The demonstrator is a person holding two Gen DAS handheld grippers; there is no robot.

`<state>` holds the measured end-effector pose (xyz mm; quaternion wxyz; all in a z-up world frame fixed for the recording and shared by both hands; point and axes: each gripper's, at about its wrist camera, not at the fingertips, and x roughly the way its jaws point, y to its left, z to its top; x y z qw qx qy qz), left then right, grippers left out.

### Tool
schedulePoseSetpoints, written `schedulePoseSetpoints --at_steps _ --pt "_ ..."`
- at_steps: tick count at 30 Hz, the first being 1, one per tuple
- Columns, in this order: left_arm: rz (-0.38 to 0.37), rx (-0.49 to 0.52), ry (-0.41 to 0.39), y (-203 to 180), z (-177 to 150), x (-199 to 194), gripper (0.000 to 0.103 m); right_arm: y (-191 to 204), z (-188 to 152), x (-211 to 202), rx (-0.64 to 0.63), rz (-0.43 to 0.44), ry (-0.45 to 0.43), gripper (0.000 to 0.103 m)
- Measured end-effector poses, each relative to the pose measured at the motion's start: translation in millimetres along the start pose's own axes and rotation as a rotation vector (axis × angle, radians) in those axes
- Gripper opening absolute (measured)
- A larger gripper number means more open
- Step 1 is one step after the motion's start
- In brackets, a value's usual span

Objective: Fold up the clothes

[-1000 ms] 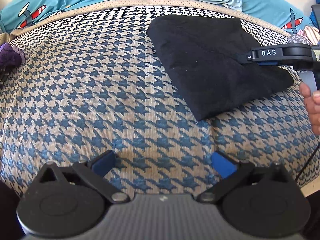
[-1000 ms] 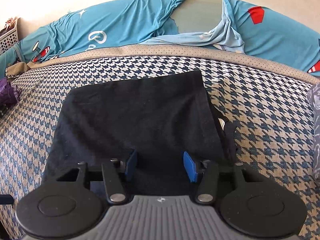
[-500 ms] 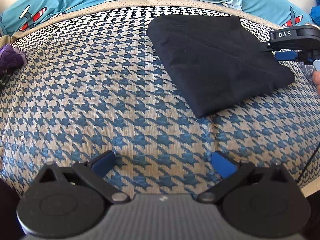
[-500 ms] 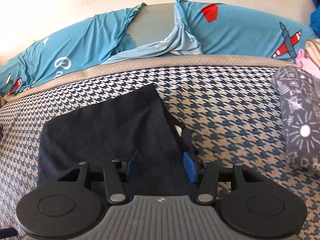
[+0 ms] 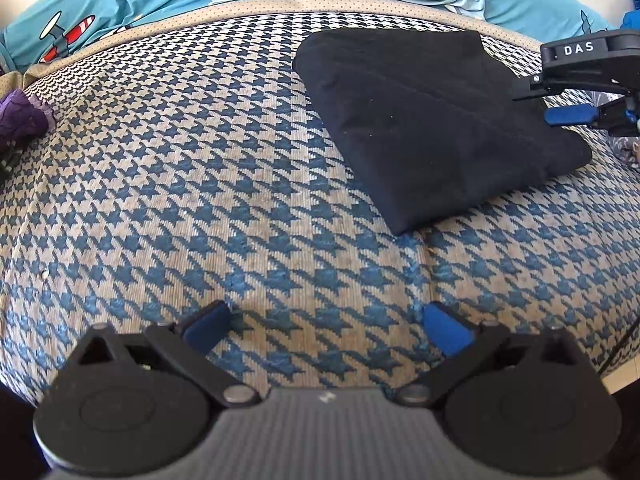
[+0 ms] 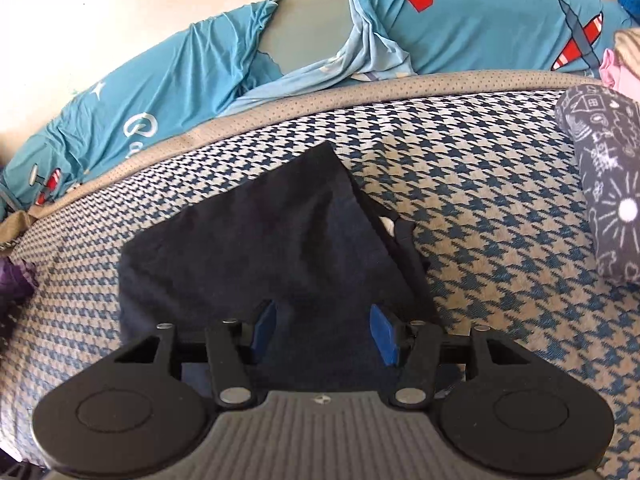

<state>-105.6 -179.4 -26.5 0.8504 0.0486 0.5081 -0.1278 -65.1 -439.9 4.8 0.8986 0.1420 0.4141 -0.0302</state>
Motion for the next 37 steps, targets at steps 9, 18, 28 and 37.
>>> schedulePoseSetpoints --at_steps 9,18,28,37 --pt "0.007 -0.005 -0.002 -1.2 -0.8 1.4 0.103 5.4 -7.9 -6.4 -0.024 0.009 0.032 0.052" --pt "0.02 0.002 -0.012 -2.5 -3.2 0.3 0.103 -3.8 -12.3 4.3 -0.014 -0.045 0.082 0.052" --pt "0.021 0.0 -0.026 -2.5 -11.1 -6.0 0.103 -10.2 -11.8 0.5 0.014 -0.061 0.063 0.049" --pt "0.026 -0.007 -0.034 -6.3 -18.6 -12.2 0.103 -27.1 -4.7 -15.9 0.112 -0.107 -0.014 0.052"
